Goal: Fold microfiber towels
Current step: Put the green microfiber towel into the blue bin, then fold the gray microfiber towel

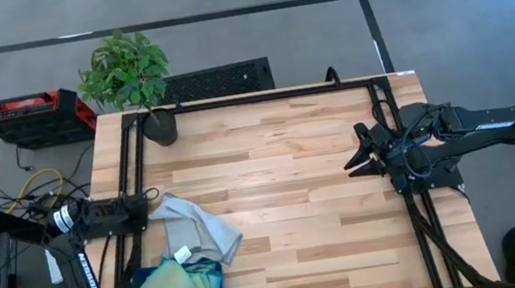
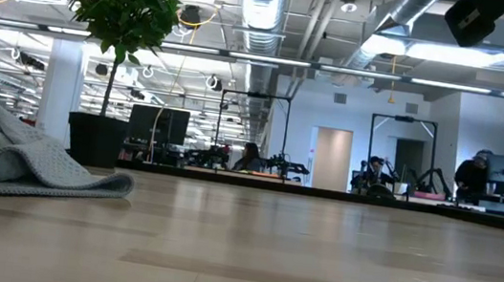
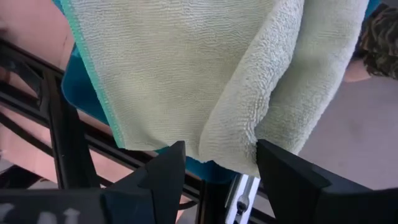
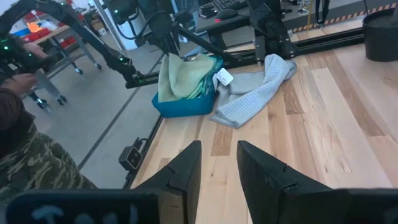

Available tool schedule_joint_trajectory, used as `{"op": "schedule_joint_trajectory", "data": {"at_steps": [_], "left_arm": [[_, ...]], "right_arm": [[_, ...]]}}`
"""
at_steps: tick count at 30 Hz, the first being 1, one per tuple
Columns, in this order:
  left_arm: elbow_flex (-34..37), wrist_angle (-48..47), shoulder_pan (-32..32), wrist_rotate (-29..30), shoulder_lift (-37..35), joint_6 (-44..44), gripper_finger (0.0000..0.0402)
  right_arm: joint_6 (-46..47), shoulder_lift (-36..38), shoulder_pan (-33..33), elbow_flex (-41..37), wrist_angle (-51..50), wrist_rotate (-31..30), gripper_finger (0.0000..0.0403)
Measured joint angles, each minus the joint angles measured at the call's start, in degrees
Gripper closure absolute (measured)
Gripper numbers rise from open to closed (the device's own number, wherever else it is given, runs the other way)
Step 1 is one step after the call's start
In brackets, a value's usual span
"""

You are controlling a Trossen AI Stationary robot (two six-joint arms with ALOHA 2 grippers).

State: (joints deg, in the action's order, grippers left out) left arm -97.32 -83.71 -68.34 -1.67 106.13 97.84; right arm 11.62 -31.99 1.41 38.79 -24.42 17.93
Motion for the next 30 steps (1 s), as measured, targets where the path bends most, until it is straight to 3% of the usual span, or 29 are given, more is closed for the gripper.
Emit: {"op": "schedule_joint_trajectory", "data": {"at_steps": [8, 19, 30], "left_arm": [[0.0, -0.6, 0.0, 0.5, 0.0, 1.1, 0.02], [0.0, -1.7, 0.3, 0.1, -0.1, 1.5, 0.0083], [0.0, -2.4, 1.6, 3.0, -7.3, 1.6, 0.0073]], "right_arm": [[0.0, 0.0, 0.0, 0.0, 0.0, 0.0, 0.0275], [0.0, 0.0, 0.0, 0.0, 0.0, 0.0, 0.0275], [0.0, 0.0, 0.0, 0.0, 0.0, 0.0, 0.0275]]}}
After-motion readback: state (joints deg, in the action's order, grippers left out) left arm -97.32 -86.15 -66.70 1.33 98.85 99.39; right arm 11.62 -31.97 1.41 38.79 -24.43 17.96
